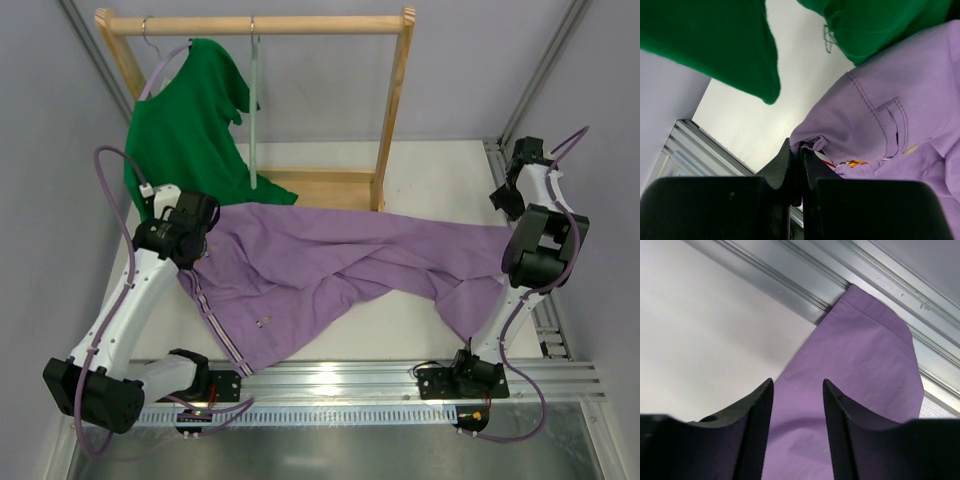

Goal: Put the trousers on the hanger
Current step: Fold the trousers

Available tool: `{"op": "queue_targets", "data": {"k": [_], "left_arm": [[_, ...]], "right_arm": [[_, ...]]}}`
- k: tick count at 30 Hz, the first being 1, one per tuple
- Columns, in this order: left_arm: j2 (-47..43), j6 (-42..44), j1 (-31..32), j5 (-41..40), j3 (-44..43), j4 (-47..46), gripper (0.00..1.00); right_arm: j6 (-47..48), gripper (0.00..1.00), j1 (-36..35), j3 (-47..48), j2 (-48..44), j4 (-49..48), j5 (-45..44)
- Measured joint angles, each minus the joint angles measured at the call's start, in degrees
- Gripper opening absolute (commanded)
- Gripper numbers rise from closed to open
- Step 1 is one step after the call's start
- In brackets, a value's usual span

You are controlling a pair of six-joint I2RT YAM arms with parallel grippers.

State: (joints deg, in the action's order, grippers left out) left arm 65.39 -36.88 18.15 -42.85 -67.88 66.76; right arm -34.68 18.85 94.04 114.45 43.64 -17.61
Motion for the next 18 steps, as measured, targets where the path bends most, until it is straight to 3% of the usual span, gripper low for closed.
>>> {"op": "queue_targets", "data": {"k": [4, 18], "left_arm": [[0.02, 0.04, -3.8, 1.14, 0.0, -0.11, 0.0], [0.0, 0.13, -7.96, 3.06, 0.0, -1.33, 0.0]], "right_arm": [[-0.31, 0.63, 0.0, 1.05, 3.3, 1.53, -0.04], [-0.39, 0.66, 0.39, 2.73, 9.94, 2.34, -0.94]]}}
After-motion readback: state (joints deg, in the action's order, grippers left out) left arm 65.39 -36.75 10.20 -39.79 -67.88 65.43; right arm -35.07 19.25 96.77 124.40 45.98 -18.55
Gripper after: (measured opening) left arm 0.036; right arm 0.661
